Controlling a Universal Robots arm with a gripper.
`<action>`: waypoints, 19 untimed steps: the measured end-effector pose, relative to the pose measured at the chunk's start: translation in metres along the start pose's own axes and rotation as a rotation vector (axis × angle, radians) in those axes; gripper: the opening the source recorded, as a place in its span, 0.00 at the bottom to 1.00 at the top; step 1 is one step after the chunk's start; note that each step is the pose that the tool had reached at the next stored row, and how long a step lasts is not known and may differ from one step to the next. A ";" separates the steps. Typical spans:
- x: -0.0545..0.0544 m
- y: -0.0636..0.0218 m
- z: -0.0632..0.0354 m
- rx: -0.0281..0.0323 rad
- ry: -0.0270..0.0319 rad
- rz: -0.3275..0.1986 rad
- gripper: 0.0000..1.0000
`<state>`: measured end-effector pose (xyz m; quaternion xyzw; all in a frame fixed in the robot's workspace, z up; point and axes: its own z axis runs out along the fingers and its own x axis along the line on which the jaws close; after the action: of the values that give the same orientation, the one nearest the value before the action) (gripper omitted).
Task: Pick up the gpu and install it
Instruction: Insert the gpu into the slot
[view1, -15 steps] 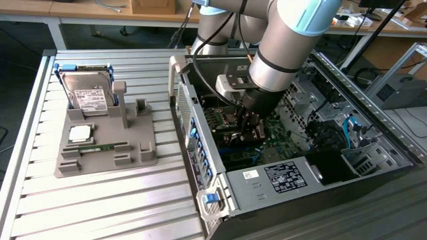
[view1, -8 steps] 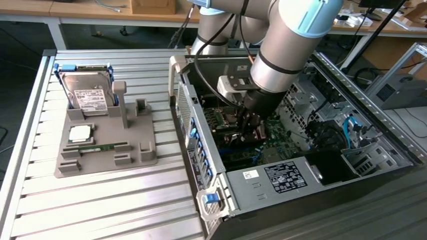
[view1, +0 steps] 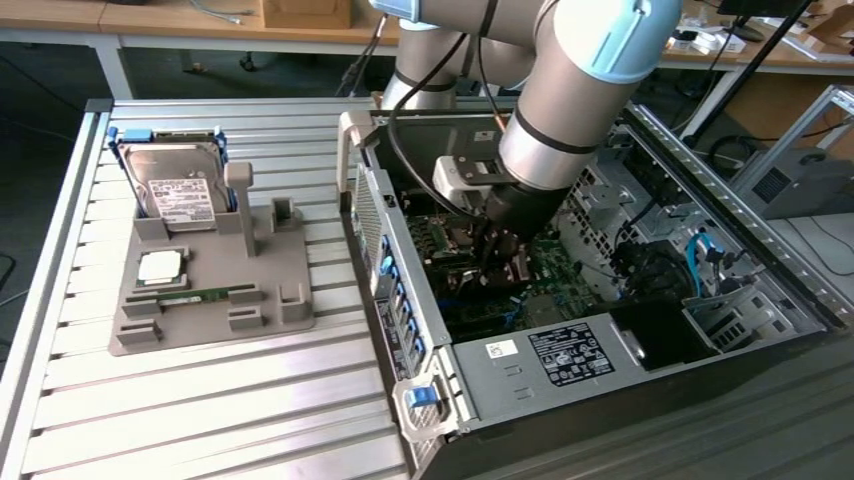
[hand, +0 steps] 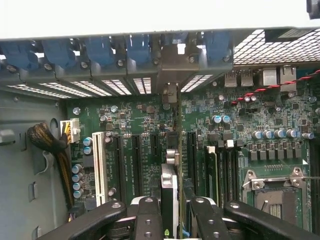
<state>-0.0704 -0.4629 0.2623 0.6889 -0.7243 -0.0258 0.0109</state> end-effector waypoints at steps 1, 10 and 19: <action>0.000 0.0000 0.0007 0.0000 0.0001 0.000 0.27; 0.000 0.0001 0.0023 -0.0002 0.0005 -0.005 0.27; 0.000 0.0006 0.0012 0.0019 0.0008 -0.015 0.27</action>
<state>-0.0711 -0.4628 0.2611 0.6942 -0.7193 -0.0249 0.0103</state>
